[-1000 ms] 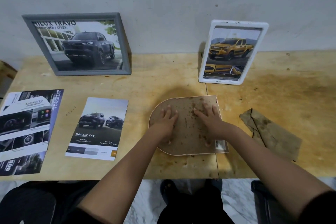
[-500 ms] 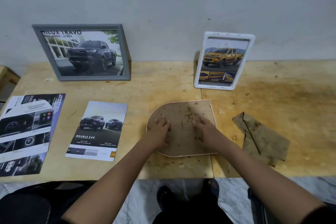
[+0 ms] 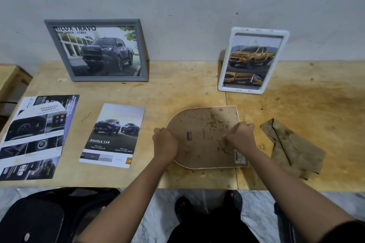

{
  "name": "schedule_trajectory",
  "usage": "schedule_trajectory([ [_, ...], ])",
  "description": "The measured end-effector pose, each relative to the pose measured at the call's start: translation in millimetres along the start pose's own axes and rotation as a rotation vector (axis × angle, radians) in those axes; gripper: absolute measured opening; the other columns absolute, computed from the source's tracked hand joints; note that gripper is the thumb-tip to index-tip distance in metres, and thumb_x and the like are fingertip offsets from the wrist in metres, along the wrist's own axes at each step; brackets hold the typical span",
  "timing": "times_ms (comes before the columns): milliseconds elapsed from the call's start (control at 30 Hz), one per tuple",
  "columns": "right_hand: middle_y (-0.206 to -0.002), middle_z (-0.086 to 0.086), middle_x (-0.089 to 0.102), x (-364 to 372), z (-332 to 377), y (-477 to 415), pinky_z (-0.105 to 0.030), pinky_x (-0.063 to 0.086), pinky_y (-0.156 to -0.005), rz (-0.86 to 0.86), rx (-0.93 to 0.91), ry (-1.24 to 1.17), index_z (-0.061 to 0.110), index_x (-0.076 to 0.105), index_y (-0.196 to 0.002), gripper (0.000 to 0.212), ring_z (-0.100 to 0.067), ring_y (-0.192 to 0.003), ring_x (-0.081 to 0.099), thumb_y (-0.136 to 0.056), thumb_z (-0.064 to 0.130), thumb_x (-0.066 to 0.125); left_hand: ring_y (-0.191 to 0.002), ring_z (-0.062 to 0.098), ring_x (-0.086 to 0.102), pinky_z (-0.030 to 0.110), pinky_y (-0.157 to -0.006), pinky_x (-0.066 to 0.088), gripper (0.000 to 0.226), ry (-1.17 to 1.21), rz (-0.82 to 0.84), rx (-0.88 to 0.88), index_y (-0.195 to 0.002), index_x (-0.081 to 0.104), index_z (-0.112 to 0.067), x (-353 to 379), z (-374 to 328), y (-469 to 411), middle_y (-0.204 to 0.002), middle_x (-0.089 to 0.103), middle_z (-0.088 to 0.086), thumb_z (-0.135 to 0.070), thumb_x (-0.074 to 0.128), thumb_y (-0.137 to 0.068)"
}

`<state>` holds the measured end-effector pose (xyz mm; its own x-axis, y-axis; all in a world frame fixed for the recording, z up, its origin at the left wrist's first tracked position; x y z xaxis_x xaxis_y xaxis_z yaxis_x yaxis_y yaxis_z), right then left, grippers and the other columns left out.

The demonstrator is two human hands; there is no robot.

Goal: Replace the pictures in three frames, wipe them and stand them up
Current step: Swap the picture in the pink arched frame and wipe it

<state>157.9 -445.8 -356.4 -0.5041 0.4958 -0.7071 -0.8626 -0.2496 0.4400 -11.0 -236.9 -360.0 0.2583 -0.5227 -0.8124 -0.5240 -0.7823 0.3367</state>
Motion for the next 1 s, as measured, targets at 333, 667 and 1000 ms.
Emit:
schedule_trajectory([
  [333, -0.098, 0.002, 0.051, -68.3, 19.2, 49.9, -0.023, 0.053, -0.070, -0.284, -0.328, -1.056, 0.021, 0.041, -0.099, 0.008, -0.010, -0.086, 0.058, -0.102, 0.020, 0.033, -0.101, 0.022, 0.050, 0.027, -0.082, 0.039, 0.027, 0.903, -0.240, -0.072, -0.110, 0.053, -0.005, -48.0, -17.4, 27.5, -0.108, 0.050, 0.008, -0.021, 0.034, -0.100],
  [667, -0.117, -0.010, 0.062, -19.3, -62.5, 50.6, -0.035, 0.047, -0.095, 0.003, -0.183, -1.002, 0.012, 0.059, -0.082, 0.004, -0.022, -0.114, 0.056, -0.085, 0.012, 0.061, -0.098, 0.018, 0.059, 0.030, -0.083, 0.050, 0.031, 1.152, -0.072, -0.192, -0.126, 0.052, -0.003, 9.1, 32.8, 44.2, -0.113, 0.061, 0.010, -0.009, 0.037, -0.100],
  [1000, -0.144, -0.009, 0.031, -87.4, -94.3, -15.6, -0.051, 0.029, -0.106, -0.253, -0.035, 0.153, 0.017, 0.037, -0.136, 0.055, -0.032, -0.133, 0.028, -0.089, 0.038, 0.055, -0.116, 0.021, 0.052, 0.039, -0.102, 0.043, 0.039, 0.885, -0.058, -0.171, -0.127, 0.056, -0.018, 30.6, 47.5, 44.0, -0.126, 0.056, 0.004, -0.008, 0.035, -0.096],
])
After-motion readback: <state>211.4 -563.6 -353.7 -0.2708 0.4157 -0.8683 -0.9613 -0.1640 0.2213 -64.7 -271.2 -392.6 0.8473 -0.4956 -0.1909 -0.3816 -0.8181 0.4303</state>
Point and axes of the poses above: each hand's wrist, its own y-axis away from the middle knuckle, its own x-axis out of the palm, z = x × y, the point moved 9 cm from there along -y, towards the middle knuckle
